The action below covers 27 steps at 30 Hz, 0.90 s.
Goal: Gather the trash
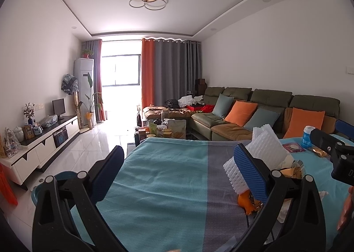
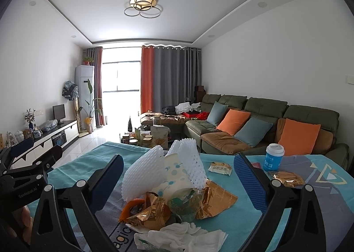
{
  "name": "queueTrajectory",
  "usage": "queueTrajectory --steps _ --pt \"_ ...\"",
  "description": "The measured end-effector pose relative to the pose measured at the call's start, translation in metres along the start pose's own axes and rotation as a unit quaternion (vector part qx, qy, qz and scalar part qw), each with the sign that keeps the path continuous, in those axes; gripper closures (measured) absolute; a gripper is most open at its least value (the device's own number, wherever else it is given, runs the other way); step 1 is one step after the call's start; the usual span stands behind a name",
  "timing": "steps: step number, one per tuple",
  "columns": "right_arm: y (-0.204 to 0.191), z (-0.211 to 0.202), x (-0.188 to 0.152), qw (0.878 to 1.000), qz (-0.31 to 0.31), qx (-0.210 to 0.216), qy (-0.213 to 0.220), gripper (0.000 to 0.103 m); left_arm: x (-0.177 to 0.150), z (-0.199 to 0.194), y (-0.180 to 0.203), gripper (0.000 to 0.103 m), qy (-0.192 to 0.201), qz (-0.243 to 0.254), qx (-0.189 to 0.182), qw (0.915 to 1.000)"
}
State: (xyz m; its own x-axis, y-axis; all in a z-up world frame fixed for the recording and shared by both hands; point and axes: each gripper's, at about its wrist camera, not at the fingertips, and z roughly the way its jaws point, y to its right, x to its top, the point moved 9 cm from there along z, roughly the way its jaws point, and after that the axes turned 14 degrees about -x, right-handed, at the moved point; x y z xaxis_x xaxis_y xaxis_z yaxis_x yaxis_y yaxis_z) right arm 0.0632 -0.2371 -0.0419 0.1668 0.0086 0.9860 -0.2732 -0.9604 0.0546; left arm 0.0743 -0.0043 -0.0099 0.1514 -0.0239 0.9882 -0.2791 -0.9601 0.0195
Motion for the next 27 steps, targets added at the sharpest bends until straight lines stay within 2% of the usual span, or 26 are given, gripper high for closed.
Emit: queueTrajectory --steps 13,19,23,25,27 --pt "-0.006 0.007 -0.003 1.000 -0.004 0.022 -0.022 0.007 -0.006 0.006 -0.001 0.006 -0.010 0.000 -0.003 0.9999" --pt "-0.017 0.022 -0.006 0.997 -0.015 0.055 -0.053 0.007 -0.012 0.012 0.000 0.006 -0.025 -0.002 -0.010 0.9996" --pt "-0.027 0.037 -0.010 0.993 -0.025 0.082 -0.087 0.020 -0.019 0.019 -0.003 0.006 -0.045 -0.008 -0.014 0.9989" --pt "-0.035 0.047 -0.015 0.988 -0.033 0.097 -0.111 0.033 -0.021 0.023 -0.003 0.006 -0.050 -0.010 -0.014 0.9986" --pt "-0.043 0.055 -0.021 0.984 -0.040 0.110 -0.131 0.037 -0.023 0.026 -0.003 0.006 -0.055 -0.012 -0.018 0.9982"
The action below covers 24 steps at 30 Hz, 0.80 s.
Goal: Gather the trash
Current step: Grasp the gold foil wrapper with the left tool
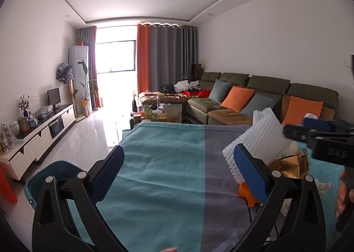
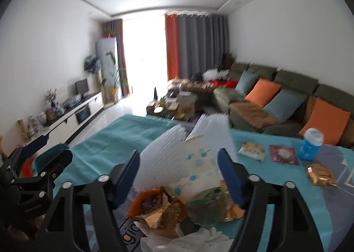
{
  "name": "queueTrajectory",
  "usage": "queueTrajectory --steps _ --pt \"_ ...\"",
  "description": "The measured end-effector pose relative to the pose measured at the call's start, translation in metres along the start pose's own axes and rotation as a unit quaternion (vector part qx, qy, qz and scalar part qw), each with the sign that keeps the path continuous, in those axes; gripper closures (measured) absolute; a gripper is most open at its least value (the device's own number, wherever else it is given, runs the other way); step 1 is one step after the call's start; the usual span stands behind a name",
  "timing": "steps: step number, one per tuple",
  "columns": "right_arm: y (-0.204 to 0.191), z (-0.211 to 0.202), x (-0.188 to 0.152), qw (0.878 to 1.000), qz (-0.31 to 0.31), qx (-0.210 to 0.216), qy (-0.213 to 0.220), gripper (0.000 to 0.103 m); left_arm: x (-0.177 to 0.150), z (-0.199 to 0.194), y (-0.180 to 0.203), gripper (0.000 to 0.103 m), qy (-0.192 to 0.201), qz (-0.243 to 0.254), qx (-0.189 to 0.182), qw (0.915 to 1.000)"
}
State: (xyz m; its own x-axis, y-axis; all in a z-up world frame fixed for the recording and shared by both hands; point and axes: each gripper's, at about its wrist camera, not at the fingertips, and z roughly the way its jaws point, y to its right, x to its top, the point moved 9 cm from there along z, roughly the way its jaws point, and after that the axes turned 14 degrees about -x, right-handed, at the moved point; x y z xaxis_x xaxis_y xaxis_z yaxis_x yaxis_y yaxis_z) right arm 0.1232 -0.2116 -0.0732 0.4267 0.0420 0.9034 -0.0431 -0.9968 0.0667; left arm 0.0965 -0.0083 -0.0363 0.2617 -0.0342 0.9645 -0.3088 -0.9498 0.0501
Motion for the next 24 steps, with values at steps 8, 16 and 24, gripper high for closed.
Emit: queueTrajectory --steps 8,16,24 --pt "-0.013 0.025 -0.013 0.997 0.003 0.046 -0.063 0.085 -0.011 0.014 0.005 0.006 -0.033 0.003 -0.028 0.9991" --pt "0.003 0.010 0.004 0.996 0.029 0.075 -0.039 0.090 -0.025 0.030 0.029 0.011 -0.071 0.012 -0.096 0.9928" --pt "0.041 -0.008 0.019 0.994 0.080 0.076 -0.009 0.090 -0.046 0.044 0.074 0.029 -0.124 0.031 -0.214 0.9685"
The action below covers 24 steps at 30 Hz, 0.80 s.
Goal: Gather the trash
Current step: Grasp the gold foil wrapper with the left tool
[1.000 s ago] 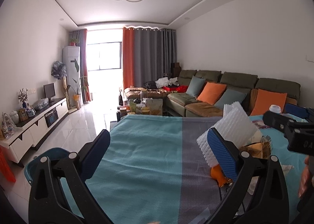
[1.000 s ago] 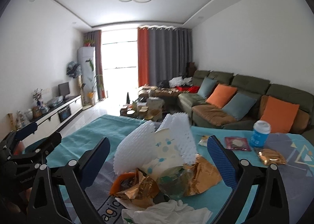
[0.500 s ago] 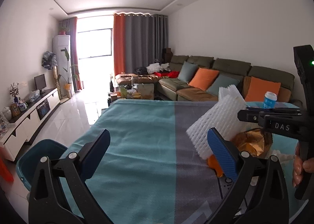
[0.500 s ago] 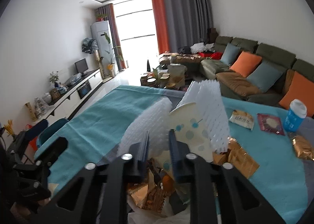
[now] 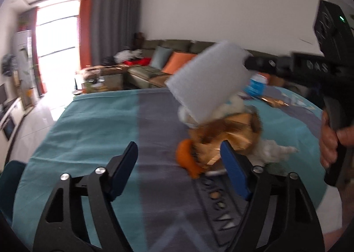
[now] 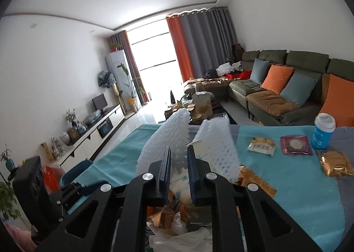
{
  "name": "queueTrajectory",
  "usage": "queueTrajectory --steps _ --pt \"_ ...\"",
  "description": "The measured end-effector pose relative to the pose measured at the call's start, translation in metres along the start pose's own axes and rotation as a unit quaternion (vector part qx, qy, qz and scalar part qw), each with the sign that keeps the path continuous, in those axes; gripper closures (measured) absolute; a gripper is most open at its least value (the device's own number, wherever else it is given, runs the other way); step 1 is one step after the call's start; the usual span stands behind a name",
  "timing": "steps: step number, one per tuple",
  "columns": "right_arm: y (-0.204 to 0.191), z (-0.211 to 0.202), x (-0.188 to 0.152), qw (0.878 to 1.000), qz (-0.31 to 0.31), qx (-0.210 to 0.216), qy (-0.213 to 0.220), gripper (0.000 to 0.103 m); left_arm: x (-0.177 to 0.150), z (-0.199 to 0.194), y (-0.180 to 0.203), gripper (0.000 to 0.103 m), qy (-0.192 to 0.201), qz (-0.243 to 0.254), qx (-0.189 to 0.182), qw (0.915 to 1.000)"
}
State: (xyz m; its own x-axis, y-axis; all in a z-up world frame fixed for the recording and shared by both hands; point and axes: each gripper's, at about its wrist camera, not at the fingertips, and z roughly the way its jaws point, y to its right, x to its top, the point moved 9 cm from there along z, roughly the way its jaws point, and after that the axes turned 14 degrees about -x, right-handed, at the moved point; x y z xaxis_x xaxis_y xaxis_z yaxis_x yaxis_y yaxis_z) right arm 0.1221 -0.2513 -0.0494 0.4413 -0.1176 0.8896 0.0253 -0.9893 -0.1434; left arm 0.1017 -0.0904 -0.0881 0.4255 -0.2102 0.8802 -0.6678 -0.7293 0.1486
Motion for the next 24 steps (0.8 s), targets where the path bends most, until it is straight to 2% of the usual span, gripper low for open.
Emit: queueTrajectory --steps 6,9,12,14,18,24 --pt "0.021 -0.003 -0.001 1.000 0.025 0.002 0.002 0.090 0.003 0.018 0.033 0.030 -0.021 -0.009 -0.094 0.9954" --pt "0.027 -0.003 -0.002 1.000 0.031 0.003 0.005 0.090 0.010 0.031 0.044 0.029 -0.032 -0.002 -0.105 0.9939" --pt "0.030 -0.003 -0.004 0.999 0.038 0.008 0.004 0.090 0.012 0.051 0.044 0.030 -0.054 0.003 -0.093 0.9942" --pt "0.031 -0.002 -0.005 0.999 0.038 0.010 0.004 0.090 0.009 0.066 0.044 0.036 -0.074 -0.006 -0.094 0.9927" --pt "0.032 -0.001 -0.009 0.999 0.042 0.016 0.001 0.090 0.003 0.078 0.040 0.062 -0.102 -0.028 -0.112 0.9880" --pt "0.033 0.000 -0.011 0.999 0.048 0.024 0.000 0.090 0.004 0.069 0.045 0.078 -0.093 -0.028 -0.129 0.9870"
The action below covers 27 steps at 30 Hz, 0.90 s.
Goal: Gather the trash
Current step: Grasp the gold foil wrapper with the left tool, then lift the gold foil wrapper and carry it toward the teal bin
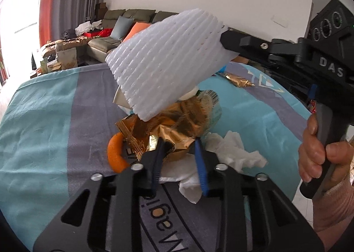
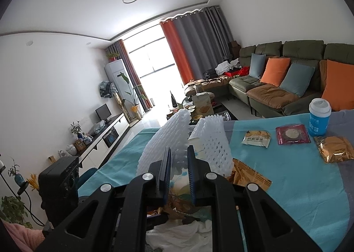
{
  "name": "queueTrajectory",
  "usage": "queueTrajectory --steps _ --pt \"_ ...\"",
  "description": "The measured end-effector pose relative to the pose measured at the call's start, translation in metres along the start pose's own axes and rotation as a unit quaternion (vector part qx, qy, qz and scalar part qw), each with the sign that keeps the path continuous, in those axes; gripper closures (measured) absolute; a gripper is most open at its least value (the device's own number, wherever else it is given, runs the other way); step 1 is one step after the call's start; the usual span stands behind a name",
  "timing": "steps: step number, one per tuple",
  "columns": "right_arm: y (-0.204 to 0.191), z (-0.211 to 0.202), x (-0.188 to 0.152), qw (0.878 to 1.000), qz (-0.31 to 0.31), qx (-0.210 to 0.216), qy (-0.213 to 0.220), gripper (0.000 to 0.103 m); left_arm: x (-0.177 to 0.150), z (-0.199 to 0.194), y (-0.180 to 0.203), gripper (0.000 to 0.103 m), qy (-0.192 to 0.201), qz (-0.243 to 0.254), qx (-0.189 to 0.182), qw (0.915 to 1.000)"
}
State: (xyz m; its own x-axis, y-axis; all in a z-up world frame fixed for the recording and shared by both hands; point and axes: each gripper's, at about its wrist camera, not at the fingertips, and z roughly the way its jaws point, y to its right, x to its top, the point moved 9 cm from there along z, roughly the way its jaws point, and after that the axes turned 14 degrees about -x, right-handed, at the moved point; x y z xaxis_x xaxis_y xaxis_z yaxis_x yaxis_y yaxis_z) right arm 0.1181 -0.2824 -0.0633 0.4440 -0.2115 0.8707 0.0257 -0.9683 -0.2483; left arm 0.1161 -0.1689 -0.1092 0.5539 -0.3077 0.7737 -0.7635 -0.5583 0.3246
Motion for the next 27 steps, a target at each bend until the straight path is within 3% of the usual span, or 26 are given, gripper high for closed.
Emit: queueTrajectory --steps 7,20,22,27 --pt "-0.004 -0.003 0.003 1.000 0.003 0.009 0.007 0.090 -0.001 -0.027 0.002 0.089 0.019 -0.002 -0.005 0.9998" --pt "-0.038 -0.006 0.013 0.998 0.008 0.053 0.017 0.090 0.002 -0.102 -0.005 0.092 0.088 -0.020 -0.013 0.9959" --pt "-0.043 -0.004 0.014 0.998 0.010 0.062 0.015 0.090 0.000 -0.116 -0.009 0.102 0.095 -0.023 -0.009 0.9951" --pt "-0.058 0.006 0.011 0.997 0.008 0.075 0.006 0.090 -0.011 -0.142 -0.021 0.102 0.102 -0.039 0.007 0.9940"
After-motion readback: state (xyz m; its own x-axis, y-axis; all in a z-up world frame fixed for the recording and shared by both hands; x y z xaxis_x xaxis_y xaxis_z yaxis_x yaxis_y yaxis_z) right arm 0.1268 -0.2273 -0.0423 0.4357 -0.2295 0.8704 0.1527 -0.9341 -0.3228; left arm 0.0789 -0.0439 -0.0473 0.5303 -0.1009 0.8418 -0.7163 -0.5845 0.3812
